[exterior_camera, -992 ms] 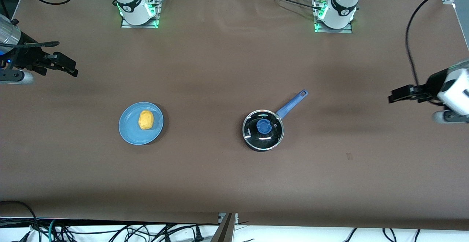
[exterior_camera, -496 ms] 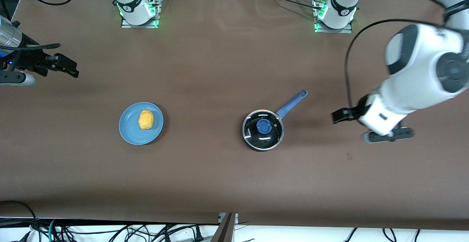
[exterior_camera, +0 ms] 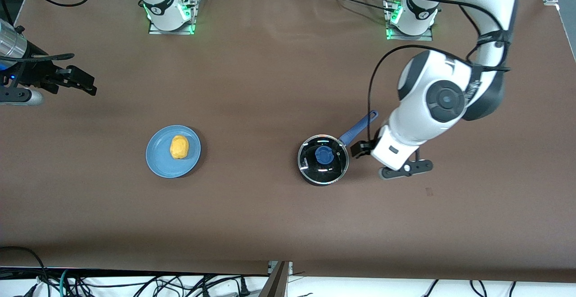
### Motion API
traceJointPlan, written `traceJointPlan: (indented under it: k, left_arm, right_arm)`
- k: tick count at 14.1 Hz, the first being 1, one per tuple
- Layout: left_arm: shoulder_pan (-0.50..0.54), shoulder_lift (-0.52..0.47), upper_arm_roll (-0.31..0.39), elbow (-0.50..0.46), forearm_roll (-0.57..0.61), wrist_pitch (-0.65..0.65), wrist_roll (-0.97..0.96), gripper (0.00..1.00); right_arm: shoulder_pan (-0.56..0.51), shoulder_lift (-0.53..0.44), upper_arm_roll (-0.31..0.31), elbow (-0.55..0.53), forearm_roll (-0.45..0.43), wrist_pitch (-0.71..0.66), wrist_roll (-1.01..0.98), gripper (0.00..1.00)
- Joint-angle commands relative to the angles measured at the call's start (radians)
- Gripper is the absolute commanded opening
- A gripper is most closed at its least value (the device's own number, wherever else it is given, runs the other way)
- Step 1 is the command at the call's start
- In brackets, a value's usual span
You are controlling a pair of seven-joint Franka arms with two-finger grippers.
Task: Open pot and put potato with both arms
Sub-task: 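Lower the left gripper onto the lid's blue knob and grasp it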
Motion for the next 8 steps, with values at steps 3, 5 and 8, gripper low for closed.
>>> traceJointPlan:
  k: [3,5,8]
  left_arm:
    - [-0.104,0.1,0.016,0.029,0.081,0.14,-0.116,1.0]
    - [-0.137,0.136,0.018,0.033,0.112,0.182,-0.143,1.0]
    - [-0.157,0.172,0.018,0.043,0.167,0.196,-0.169,1.0]
  right_arm:
    - [-0.002,0.012,0.004,0.027,-0.006,-0.006,0.009,1.0]
    - [-0.002,0.012,0.004,0.027,-0.006,-0.006,0.011,1.0]
    - [-0.002,0.012,0.004,0.027,-0.006,-0.006,0.009,1.0]
